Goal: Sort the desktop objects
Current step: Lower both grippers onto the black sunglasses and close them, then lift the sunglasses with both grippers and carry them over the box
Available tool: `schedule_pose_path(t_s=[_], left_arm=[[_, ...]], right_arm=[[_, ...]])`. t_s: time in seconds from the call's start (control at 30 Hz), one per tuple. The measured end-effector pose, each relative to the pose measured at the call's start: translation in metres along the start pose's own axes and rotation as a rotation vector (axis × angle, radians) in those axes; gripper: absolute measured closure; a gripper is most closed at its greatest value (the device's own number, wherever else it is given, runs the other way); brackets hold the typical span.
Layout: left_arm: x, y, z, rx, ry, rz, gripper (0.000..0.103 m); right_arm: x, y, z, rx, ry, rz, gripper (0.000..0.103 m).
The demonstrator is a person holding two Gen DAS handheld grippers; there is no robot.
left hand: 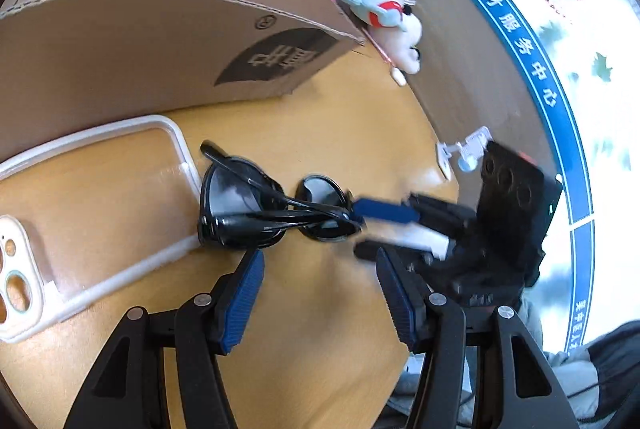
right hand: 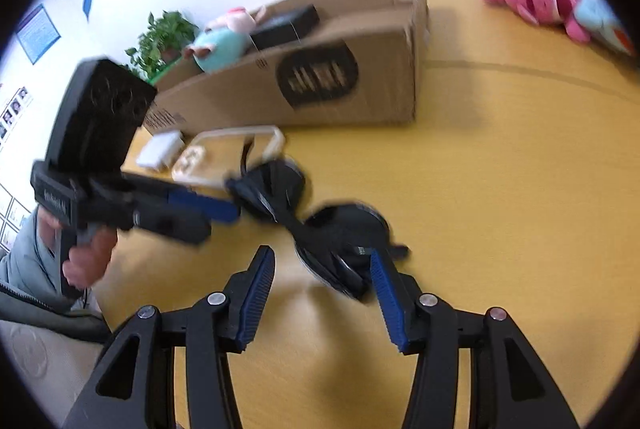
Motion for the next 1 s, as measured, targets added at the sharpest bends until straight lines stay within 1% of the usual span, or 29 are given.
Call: schedule_pose_path(t_s=[0.1,0.2,0.27,0.3,0.37,0.43,0.53,0.6,0.63,0.67,0.7,0.73,0.8,0.83,0.9,1.0], left_arm=[[0.004,0.000,0.011,0.004,0.004,-0.021,0.047],[0.009,0.001,0.013,-0.018,0.016,-0.033,0.047],[0.010,0.002,0.011,-0.020,0.030,-0.033,0.047],[0.013,0.000,0.008,-0.020,0.036,-0.035,0.047],[0.016,-0.006,0.002,-0.026,0.052,-0.049,0.047],[0.017,-0.010,-0.003,-0.035,0.070,-0.064,0.047],[0.021,-0.018,-0.005,-0.039,0.091,-0.102,0.047],[0.024,-0.020,-0.003,-0.062,0.102,-0.123,0.048],[0.025,-0.020,-0.001,-0.061,0.111,-0.127,0.049],[0.026,-0.020,-0.001,-0.054,0.117,-0.126,0.054],[0.026,-0.022,0.000,-0.048,0.120,-0.130,0.060],[0.027,-0.023,0.001,-0.045,0.123,-0.139,0.062],[0.027,-0.027,0.001,-0.049,0.131,-0.155,0.071],[0.027,-0.029,0.001,-0.047,0.132,-0.157,0.073],[0.025,-0.032,0.002,-0.044,0.129,-0.152,0.082],[0.023,-0.026,0.002,-0.042,0.136,-0.125,0.086]], right_arm=[[-0.001,-0.016,0.001,0.032,0.007,-0.039,0.053],[0.000,-0.025,0.006,-0.005,0.012,-0.069,0.053],[0.003,-0.029,0.003,0.000,0.039,-0.076,0.053],[0.007,-0.034,-0.001,0.017,0.062,-0.085,0.053],[0.010,-0.041,-0.006,0.033,0.070,-0.105,0.053],[0.014,-0.046,-0.011,0.024,0.074,-0.139,0.053],[0.023,-0.042,-0.011,0.008,0.090,-0.146,0.053],[0.027,-0.036,-0.002,-0.014,0.080,-0.142,0.058],[0.027,-0.032,0.006,-0.040,0.055,-0.138,0.074],[0.025,-0.030,0.014,-0.053,0.028,-0.136,0.086],[0.022,-0.031,0.021,-0.045,0.001,-0.136,0.087],[0.020,-0.034,0.022,-0.032,0.000,-0.139,0.088],[0.017,-0.039,0.025,-0.023,-0.008,-0.146,0.090],[0.015,-0.042,0.027,-0.015,-0.014,-0.145,0.091],[0.013,-0.048,0.031,-0.003,-0.019,-0.127,0.092],[0.011,-0.058,0.034,0.014,-0.015,-0.119,0.092]])
Point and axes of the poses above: each gripper's, at about its wrist camera, not at the fingertips, and z roughly the way its jaws point, y to its right, x to its top, the point moved 6 cm from there along z, roughly the way its jaws point, and after that the axes turned 7 degrees about -z, right-handed, at the moved point
